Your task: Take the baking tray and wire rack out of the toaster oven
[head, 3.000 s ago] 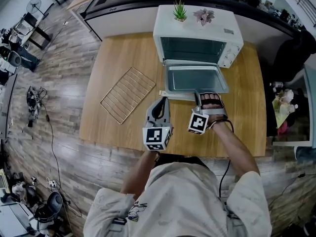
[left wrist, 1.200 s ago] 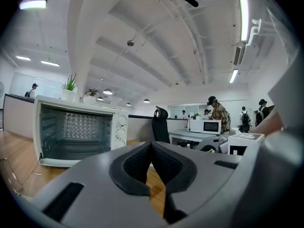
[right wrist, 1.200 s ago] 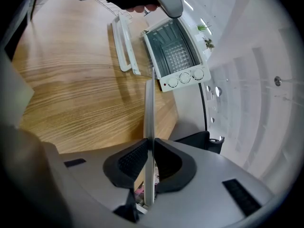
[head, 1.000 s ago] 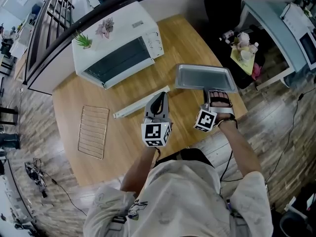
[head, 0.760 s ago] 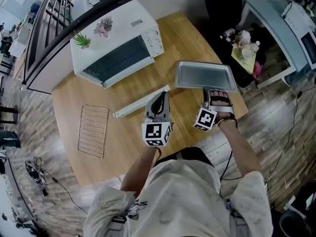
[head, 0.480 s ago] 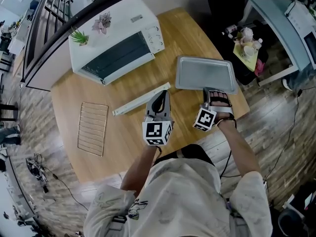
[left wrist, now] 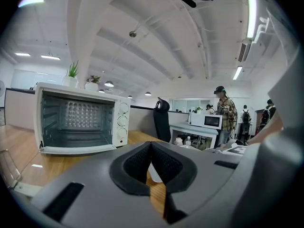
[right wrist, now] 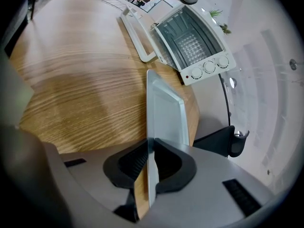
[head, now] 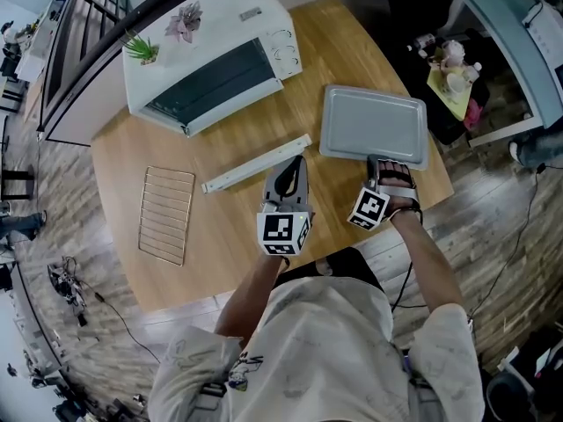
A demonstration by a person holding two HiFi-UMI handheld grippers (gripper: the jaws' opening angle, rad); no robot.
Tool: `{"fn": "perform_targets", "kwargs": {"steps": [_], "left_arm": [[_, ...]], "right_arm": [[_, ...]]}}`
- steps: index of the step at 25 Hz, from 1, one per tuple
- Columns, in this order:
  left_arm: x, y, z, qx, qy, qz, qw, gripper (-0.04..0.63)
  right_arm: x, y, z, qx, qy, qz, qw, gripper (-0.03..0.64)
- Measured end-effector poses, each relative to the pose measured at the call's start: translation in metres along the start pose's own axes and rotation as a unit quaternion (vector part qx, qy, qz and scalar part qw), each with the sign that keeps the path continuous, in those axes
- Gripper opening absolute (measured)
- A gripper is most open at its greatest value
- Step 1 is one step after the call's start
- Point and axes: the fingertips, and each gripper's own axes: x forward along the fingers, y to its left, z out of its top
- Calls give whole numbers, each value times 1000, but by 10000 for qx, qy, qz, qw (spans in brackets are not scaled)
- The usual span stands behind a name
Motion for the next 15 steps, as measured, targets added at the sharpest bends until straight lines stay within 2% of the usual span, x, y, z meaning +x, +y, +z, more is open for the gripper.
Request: {"fn": "perform_targets", "kwargs": {"steps": [7, 12, 15], "left_arm": [[-7, 1, -6, -51, 54, 50, 10000, 15], [-10, 5, -11, -78, 84, 105, 9999, 15], [-12, 4, -10, -78, 57, 107, 9999, 15]], "right_arm": [[10, 12, -1, 76, 42, 359, 9993, 67], [13, 15, 0, 147, 139, 955, 9952, 72], [13, 15, 0, 135, 158, 1018, 9946, 72]]}}
